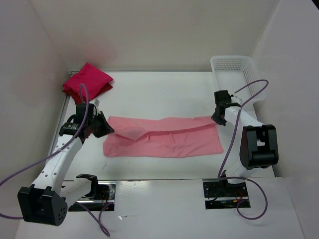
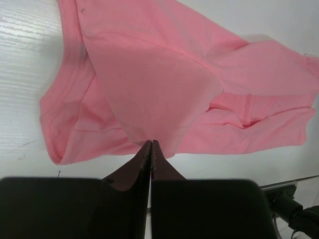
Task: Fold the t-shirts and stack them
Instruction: Fold the other side of the tshirt into a rectangle
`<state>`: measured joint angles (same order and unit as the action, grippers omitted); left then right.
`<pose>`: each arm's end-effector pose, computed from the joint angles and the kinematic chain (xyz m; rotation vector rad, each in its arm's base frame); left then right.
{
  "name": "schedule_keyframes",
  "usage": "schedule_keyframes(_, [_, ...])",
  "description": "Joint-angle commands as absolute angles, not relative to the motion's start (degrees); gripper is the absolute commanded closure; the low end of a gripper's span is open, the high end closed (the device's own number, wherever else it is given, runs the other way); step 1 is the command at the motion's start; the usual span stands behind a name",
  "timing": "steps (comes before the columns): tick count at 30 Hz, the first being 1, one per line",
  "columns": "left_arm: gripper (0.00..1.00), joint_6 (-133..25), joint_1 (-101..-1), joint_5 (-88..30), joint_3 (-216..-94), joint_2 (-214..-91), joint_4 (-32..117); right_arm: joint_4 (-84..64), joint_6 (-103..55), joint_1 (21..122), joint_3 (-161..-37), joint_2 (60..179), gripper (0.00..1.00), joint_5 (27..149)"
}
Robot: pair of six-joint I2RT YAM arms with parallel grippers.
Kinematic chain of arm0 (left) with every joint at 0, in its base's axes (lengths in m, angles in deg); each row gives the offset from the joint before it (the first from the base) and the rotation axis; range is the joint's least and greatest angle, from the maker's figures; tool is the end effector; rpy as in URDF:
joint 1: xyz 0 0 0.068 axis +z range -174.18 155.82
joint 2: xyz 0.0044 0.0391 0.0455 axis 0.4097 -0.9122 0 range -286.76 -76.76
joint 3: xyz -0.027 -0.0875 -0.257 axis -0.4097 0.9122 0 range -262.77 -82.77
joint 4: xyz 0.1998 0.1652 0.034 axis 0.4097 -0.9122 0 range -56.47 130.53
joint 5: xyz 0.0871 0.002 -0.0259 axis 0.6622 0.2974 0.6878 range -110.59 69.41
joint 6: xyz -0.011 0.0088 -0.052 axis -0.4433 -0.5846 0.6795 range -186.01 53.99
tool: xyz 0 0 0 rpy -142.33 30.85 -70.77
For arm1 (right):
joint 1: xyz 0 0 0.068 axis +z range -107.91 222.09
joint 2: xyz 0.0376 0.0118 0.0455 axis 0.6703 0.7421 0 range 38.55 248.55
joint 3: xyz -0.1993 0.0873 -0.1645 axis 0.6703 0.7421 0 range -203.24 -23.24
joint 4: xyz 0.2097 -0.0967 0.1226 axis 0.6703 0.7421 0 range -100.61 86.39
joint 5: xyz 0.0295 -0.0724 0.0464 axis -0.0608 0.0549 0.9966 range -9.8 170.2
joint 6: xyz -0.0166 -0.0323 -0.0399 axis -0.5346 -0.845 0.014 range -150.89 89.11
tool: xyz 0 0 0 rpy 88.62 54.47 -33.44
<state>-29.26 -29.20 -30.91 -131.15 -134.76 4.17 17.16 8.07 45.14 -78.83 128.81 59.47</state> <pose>0.2062 -0.0244 0.2772 -0.5787 2.3599 -0.5548 0.3066 0.0037 0.1923 0.8983 2.3997 -0.2119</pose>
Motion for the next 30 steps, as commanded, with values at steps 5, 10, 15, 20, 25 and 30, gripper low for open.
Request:
schedule_keyframes(5, [0.94,-34.46,-29.11,-29.38,-135.33,-134.51,-0.95,19.54,9.10,46.65,-78.35,122.86,0.68,58.58])
schedule_keyframes(10, [0.78,-35.08,-30.86,-30.08,-135.33,-135.03,-1.47,20.85,10.24,53.31,-78.88,115.46,0.63,61.65])
schedule_keyframes(15, [0.59,-34.55,-30.86,-27.80,-135.85,-135.04,-1.48,16.91,16.29,67.46,-75.73,110.36,0.97,70.77])
schedule_keyframes(20, [0.55,-33.50,-29.81,-28.58,-135.33,-138.10,7.21,9.44,24.82,84.17,-75.79,114.03,1.00,77.29])
schedule_keyframes(25, [0.56,-28.33,-28.41,-32.17,-135.86,-150.03,18.26,2.77,26.68,96.04,-81.50,124.57,1.00,78.79])
schedule_keyframes(30, [0.76,-25.06,-28.40,-31.76,-135.33,-157.35,24.36,1.35,26.15,98.69,-86.61,133.99,1.00,79.50])
